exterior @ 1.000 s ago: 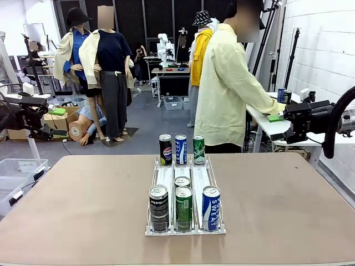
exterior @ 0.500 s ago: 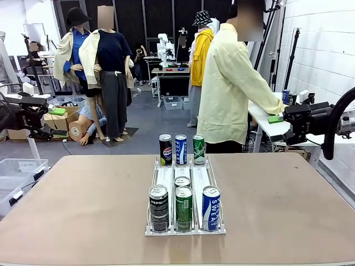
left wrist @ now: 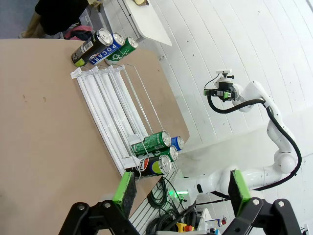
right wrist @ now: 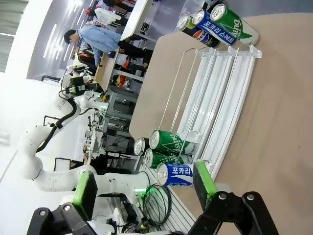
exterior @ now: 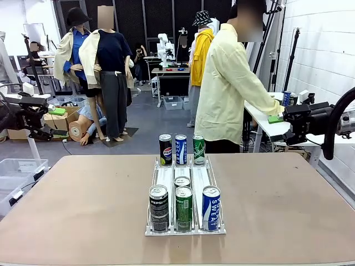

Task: Retrieve and hand over the desired beverage to the person.
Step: Place the picked can on the Handle tray extended by the person.

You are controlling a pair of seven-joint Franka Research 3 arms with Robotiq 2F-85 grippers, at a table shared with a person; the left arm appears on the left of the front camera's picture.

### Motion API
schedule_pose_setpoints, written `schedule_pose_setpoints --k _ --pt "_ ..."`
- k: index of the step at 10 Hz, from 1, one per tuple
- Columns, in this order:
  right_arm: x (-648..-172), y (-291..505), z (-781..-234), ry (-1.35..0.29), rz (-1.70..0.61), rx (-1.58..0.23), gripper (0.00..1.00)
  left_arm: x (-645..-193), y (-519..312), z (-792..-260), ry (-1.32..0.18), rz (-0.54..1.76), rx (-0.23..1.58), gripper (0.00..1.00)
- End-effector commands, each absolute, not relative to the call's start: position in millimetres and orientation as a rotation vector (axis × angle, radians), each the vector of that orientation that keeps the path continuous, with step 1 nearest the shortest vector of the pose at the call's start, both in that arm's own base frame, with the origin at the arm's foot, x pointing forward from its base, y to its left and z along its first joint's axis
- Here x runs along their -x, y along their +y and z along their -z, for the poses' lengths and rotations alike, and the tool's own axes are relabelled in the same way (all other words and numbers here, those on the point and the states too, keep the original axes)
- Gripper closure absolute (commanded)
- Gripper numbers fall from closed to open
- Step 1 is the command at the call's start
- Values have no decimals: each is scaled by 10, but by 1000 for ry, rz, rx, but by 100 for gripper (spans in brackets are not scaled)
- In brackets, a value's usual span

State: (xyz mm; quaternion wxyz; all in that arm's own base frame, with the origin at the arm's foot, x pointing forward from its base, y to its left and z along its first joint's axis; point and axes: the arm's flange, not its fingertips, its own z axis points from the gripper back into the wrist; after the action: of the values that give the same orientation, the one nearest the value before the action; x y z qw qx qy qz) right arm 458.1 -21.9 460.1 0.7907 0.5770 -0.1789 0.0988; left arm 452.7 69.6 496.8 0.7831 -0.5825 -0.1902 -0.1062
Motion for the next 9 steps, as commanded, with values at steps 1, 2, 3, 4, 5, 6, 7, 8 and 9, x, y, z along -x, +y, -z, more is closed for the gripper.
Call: schedule_pose_setpoints --k 1,2,3,4,5,6,7,8,9 --pt "-4583 -217 -4598 -384 -209 -1252 0 -4526 700 -4983 -418 228 1258 0" --pt "-4583 -217 -4598 -384 -209 -1252 0 -4526 700 -4983 -418 228 1258 0" --pt "-4583 -217 -4598 -384 -209 -1252 0 -4526 700 -4983 -418 228 1258 0" --pt "-4583 -217 -4598 -384 -209 -1252 0 -4526 700 -4983 -418 228 1258 0" --pt "-4583 -217 -4598 -384 -209 -1252 0 -4526 700 -4983 -418 228 1258 0" --pt "-4583 -217 -4598 -384 -209 -1252 0 -4526 700 -4983 -418 228 1258 0" --pt "-4583 -217 -4598 -384 -209 -1252 0 -4526 700 -4983 -418 228 1258 0" --pt "-4583 -217 -4598 -384 -209 -1252 0 -4526 700 -4983 -418 228 1258 0" --pt "-4583 -217 -4598 -384 -209 -1252 0 -4526 700 -4983 -418 228 1258 0"
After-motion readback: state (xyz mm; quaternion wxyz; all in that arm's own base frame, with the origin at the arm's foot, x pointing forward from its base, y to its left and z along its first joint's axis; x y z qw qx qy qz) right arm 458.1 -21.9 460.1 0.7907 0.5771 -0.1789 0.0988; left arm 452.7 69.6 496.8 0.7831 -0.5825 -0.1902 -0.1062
